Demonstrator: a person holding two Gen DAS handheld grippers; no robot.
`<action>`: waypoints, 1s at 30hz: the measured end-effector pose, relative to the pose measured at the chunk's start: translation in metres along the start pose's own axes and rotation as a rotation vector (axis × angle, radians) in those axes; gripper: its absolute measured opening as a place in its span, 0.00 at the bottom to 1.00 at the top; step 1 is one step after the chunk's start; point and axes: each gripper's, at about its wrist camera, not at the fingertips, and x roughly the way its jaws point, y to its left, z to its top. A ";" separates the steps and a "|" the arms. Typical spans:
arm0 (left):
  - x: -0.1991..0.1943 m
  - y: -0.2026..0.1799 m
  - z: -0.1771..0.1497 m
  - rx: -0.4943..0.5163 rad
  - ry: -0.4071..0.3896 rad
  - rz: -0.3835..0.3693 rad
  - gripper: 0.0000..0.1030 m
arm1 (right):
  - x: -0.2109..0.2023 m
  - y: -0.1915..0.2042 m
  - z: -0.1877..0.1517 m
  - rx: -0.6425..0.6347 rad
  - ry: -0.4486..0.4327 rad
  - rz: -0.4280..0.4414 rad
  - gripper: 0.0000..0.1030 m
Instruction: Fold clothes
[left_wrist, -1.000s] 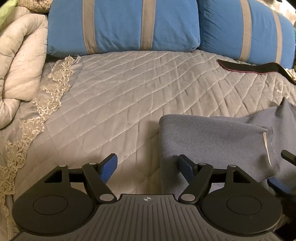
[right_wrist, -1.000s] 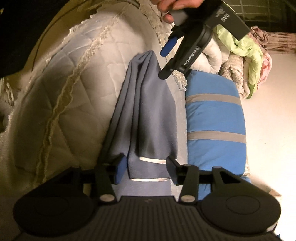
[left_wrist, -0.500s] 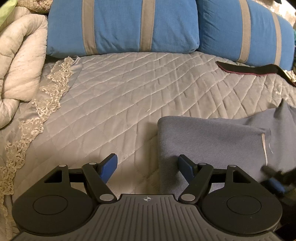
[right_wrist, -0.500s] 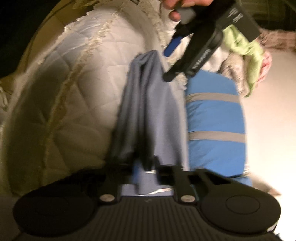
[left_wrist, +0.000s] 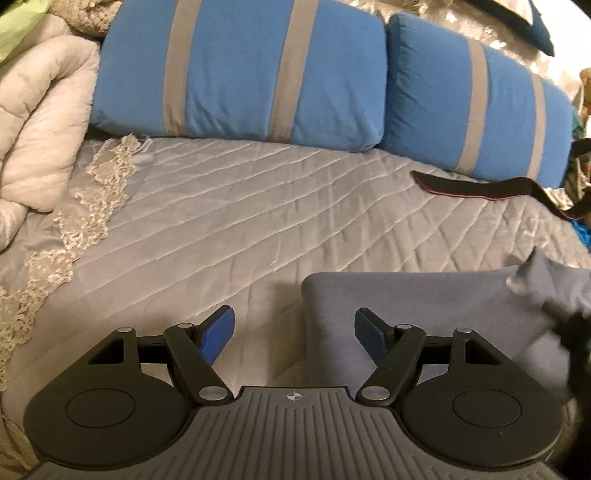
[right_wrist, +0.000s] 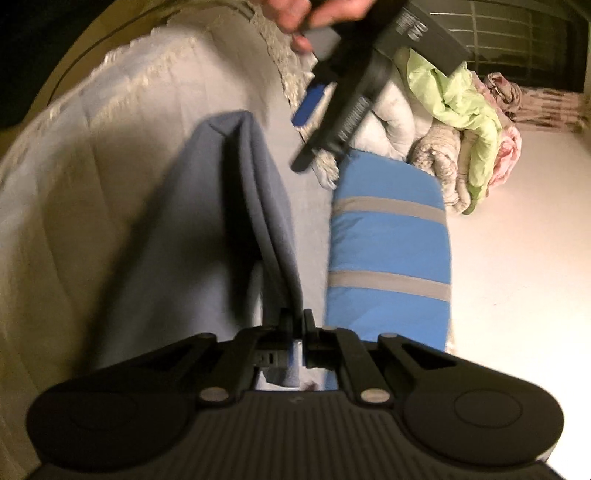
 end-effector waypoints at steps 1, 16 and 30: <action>-0.001 -0.001 0.000 0.002 -0.007 -0.012 0.69 | -0.003 -0.004 -0.007 -0.018 0.010 -0.003 0.04; -0.002 -0.021 -0.005 0.074 -0.021 -0.042 0.69 | -0.060 0.020 -0.083 -0.083 0.180 0.087 0.03; -0.005 -0.047 -0.013 0.207 -0.043 -0.113 0.69 | -0.069 0.013 -0.112 -0.055 0.270 0.140 0.03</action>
